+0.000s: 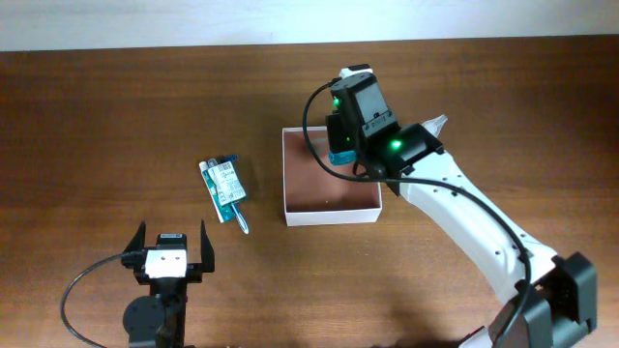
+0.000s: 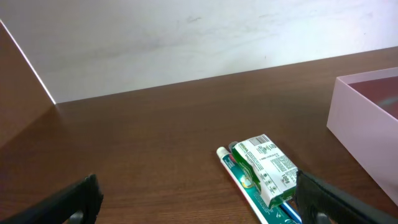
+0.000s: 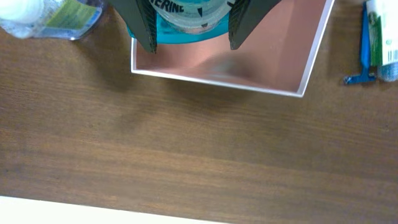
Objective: Pack container
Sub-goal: 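Carry Listerine over the box and lower it into the back corner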
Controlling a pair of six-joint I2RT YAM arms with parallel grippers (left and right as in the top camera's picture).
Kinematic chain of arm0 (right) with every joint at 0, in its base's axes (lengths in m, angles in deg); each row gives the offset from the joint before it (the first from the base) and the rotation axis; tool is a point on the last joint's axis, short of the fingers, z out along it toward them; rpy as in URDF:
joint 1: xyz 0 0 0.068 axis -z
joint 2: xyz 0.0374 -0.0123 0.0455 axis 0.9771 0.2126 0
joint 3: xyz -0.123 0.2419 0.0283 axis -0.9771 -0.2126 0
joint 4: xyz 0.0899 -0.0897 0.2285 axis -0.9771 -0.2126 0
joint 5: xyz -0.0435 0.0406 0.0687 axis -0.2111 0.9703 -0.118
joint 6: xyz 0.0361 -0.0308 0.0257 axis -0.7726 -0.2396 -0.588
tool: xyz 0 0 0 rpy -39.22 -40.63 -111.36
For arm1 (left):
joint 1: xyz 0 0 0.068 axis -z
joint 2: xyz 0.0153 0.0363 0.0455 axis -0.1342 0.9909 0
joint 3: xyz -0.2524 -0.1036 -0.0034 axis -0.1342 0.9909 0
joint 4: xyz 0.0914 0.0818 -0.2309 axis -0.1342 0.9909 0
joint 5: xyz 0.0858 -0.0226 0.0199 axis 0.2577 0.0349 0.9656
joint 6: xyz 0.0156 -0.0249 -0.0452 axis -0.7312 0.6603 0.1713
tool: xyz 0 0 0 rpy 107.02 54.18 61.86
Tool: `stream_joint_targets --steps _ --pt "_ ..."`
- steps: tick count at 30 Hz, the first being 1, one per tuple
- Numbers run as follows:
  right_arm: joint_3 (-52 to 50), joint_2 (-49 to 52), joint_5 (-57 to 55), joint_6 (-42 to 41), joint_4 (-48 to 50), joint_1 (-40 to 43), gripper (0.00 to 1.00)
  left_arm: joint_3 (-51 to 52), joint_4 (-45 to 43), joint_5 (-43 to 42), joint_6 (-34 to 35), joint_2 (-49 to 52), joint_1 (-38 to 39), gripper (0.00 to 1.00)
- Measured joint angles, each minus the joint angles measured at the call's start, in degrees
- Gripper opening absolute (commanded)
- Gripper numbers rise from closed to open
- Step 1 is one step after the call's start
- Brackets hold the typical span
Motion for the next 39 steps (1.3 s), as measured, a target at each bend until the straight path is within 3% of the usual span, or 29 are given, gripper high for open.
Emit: stream_joint_targets --steps 39 --pt "0.5 10.9 -9.1 -8.5 5.2 1.2 0.25 0.0 0.0 0.0 0.0 0.0 0.0 0.99"
